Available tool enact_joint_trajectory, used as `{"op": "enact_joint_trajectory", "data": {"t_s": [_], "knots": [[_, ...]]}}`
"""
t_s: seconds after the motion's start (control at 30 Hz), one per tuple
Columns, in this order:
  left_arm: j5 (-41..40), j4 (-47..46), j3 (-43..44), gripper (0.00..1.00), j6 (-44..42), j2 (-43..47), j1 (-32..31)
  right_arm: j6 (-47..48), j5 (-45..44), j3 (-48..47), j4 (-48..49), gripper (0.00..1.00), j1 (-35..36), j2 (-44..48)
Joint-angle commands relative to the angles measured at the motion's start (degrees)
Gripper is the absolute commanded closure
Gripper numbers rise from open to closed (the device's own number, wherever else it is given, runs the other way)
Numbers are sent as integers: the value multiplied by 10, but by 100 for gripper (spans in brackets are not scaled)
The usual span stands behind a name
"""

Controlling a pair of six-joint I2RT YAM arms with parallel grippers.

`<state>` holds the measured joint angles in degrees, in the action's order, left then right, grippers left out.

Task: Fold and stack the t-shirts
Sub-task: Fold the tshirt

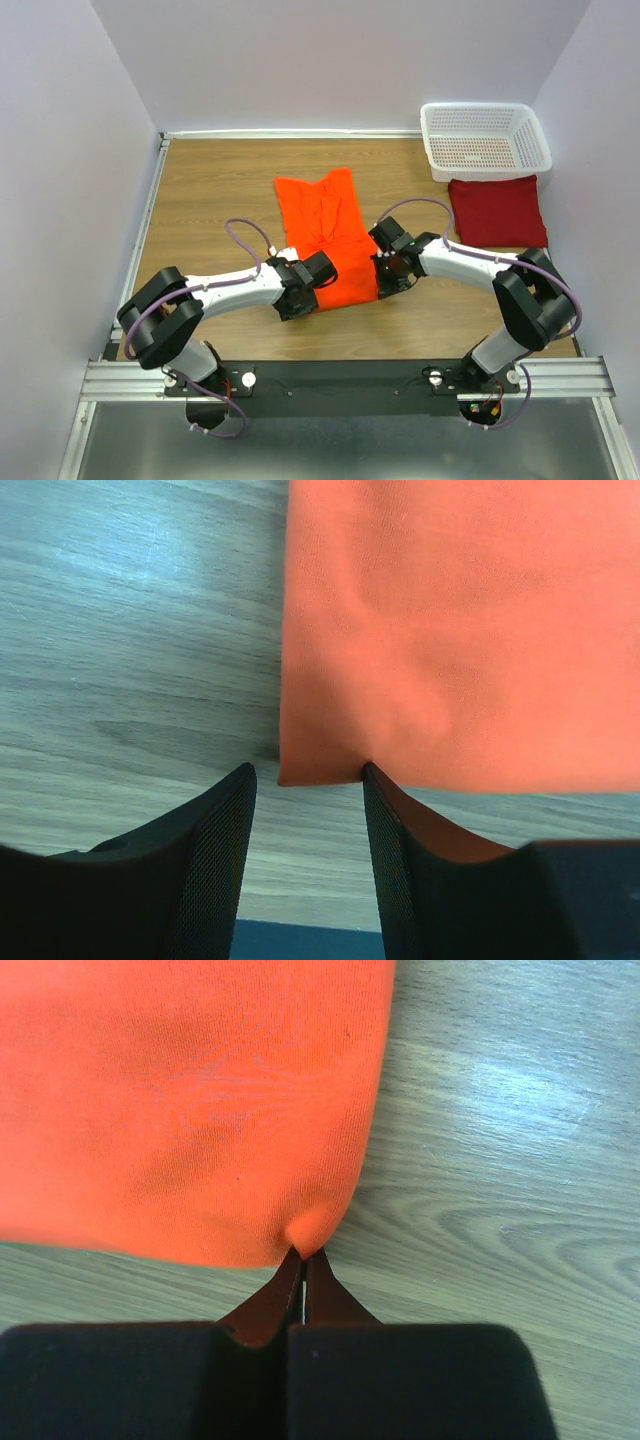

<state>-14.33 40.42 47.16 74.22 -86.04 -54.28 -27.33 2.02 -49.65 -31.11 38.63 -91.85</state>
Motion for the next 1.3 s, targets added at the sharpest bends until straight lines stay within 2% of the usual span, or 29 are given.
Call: {"op": "enact_joint_trajectory", "data": {"t_s": [0.0,0.2,0.53,0.6,0.63,0.7,0.77,0.93,1.07,1.2,1.27], "knots": [[-38,11,-5,44,-1,-23,1,7,-23,49,4,99,9,-46],[-35,-3,-10,45,-14,-33,7,5,-23,53,4,99,8,-40],[9,-73,-30,67,-71,-62,19,11,-4,60,2,99,8,-41],[23,-90,-36,73,-83,-74,19,14,-2,60,2,99,8,-39],[26,-95,-38,82,-89,-76,20,14,-1,59,2,99,8,-39],[33,-103,-40,89,-94,-85,20,18,0,55,2,99,8,-39],[33,-104,-37,100,-102,-88,20,19,-3,51,1,99,8,-35],[27,-69,-17,100,-122,-77,20,27,-2,32,-25,99,8,-15],[96,-43,-31,100,-151,-32,9,37,20,39,-97,99,8,18],[146,31,-31,100,-159,54,-42,47,50,38,-209,99,8,85],[222,37,-35,100,-162,82,-89,34,103,25,-250,99,8,123]]}}
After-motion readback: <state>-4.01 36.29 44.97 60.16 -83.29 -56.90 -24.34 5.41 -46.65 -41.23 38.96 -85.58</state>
